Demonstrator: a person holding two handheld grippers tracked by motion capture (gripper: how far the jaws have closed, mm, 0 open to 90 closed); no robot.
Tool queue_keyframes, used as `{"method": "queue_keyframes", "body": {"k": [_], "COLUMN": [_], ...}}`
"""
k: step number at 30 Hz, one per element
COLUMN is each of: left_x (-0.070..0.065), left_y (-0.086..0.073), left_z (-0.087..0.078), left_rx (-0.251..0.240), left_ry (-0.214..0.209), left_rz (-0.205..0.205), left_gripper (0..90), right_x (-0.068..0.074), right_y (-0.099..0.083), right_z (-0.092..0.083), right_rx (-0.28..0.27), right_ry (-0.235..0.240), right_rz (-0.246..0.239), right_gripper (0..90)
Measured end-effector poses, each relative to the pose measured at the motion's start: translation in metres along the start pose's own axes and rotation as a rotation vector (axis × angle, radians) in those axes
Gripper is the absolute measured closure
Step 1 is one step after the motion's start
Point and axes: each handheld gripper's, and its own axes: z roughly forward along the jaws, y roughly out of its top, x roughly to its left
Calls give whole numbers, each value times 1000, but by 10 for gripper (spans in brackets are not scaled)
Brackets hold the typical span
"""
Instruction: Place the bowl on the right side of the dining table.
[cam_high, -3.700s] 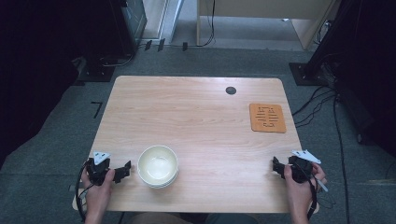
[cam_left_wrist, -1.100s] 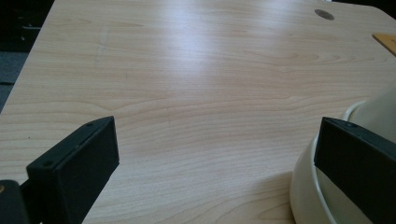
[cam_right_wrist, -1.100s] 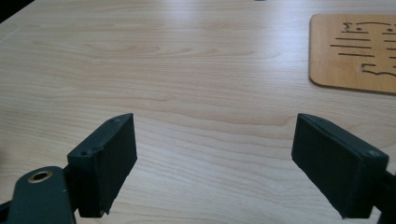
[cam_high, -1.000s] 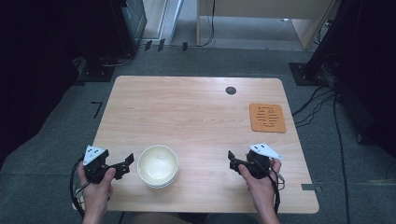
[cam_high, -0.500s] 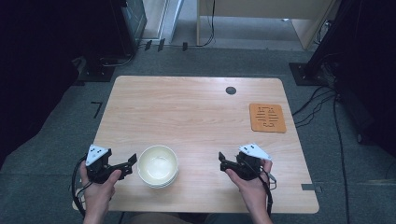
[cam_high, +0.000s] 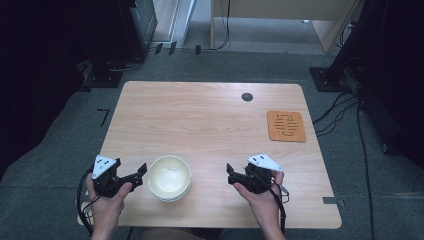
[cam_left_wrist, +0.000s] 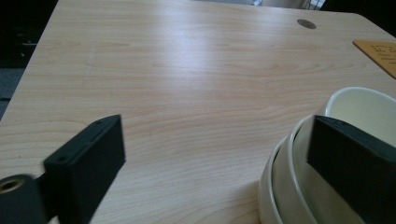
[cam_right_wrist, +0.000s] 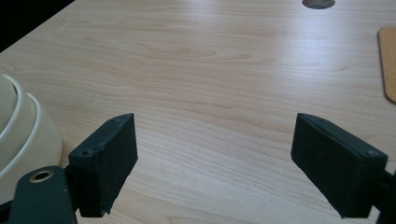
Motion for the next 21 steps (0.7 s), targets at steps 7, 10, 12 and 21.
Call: {"method": "queue_keyframes", "body": {"k": [7, 10, 12, 21], "left_x": [-4, -7, -9, -21], "left_y": [1, 1, 1, 0], "left_z": [-1, -1, 0, 2], "left_rx": [-1, 2, 2, 18], "left_ry": [-12, -21, -33, -65], "left_rz": [7, 9, 10, 47], "left_gripper": [0, 0, 0, 0], "right_x": [9, 12, 15, 27], "right_y": [-1, -2, -1, -1], "right_z": [3, 3, 4, 4], "right_rx": [9, 11, 12, 10], "right_ry": [14, 23, 30, 48], "right_rz": [-16, -15, -10, -27], "right_gripper": [144, 144, 145, 155]}}
